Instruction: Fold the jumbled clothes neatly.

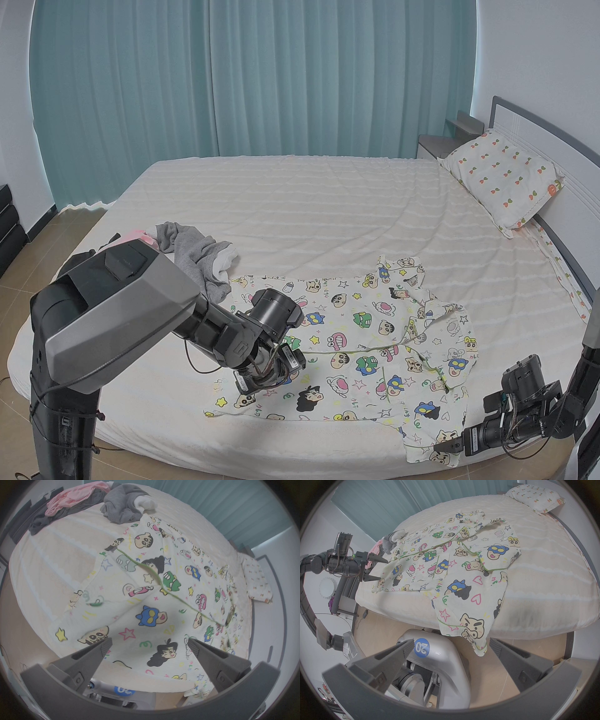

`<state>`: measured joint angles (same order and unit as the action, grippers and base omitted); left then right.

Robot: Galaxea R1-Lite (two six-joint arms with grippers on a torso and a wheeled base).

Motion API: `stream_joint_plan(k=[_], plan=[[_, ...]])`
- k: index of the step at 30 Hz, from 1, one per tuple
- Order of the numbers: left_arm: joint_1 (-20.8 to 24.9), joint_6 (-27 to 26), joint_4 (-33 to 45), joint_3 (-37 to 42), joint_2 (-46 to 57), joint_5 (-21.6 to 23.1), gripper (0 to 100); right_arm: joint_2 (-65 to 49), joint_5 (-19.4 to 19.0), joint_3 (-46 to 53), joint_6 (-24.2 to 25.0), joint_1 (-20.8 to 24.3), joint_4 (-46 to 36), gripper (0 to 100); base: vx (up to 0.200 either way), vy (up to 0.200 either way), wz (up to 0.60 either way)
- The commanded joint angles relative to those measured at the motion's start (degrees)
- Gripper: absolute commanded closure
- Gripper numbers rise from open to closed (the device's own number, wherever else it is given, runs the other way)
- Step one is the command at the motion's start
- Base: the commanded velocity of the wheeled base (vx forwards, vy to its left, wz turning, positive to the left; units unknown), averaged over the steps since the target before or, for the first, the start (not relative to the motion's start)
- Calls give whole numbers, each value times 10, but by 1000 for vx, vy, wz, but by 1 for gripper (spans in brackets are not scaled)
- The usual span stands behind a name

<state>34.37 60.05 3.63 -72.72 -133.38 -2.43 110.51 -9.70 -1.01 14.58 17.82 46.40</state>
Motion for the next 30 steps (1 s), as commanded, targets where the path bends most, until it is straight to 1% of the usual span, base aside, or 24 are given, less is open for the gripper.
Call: stream_joint_plan(k=[1, 3, 7, 9, 11, 13, 14, 17, 20, 21, 22, 24, 27, 29, 30], plan=[[-2, 1, -2, 17, 15, 2, 0, 0, 0, 8, 0, -1, 0, 0, 0, 0, 0], [-11, 2, -9, 28, 33, 2, 0, 1, 0, 8, 0, -1, 0, 0, 0, 0, 0], [-56, 10, -40, 54, 68, 3, 0, 0, 0, 8, 0, -1, 0, 0, 0, 0, 0], [-83, 24, -44, 57, 65, 1, 0, 0, 0, 8, 0, -1, 0, 0, 0, 0, 0], [-108, 21, -41, 58, 55, -1, 0, 1, 0, 8, 0, 0, 0, 0, 0, 0, 0], [-108, 21, -41, 58, 55, -1, 0, 1, 0, 8, 0, 0, 0, 0, 0, 0, 0], [-134, 13, -42, 57, 34, -16, 0, 1, 0, 8, 0, 1, 0, 0, 0, 0, 0], [-140, -3, -42, 55, 22, -20, 0, 1, 0, 8, 0, 1, 0, 0, 0, 0, 0], [-130, -13, -42, 45, -1, -41, 0, 1, 0, 8, 0, 0, 0, 0, 0, 0, 0], [-126, -17, -41, 35, -14, -57, 0, 0, -1, 8, 0, 0, 0, 0, 0, 0, 0], [-126, -17, -41, 35, -14, -57, 0, 0, -1, 8, 0, 0, 0, 0, 0, 0, 0], [-119, -28, -29, 6, -38, -106, 0, 0, 0, 8, 0, 0, 0, 0, 0, 0, 0], [-106, -30, 4, -15, -43, -108, 0, 1, 0, 8, 0, 0, 0, 0, 0, 0, 0], [-106, -30, 4, -15, -43, -108, 0, 1, 0, 8, 0, 0, 0, 0, 0, 0, 0], [-99, -30, 34, -41, -53, -108, 0, 0, 0, 8, 0, 0, 0, 0, 0, 0, 0]])
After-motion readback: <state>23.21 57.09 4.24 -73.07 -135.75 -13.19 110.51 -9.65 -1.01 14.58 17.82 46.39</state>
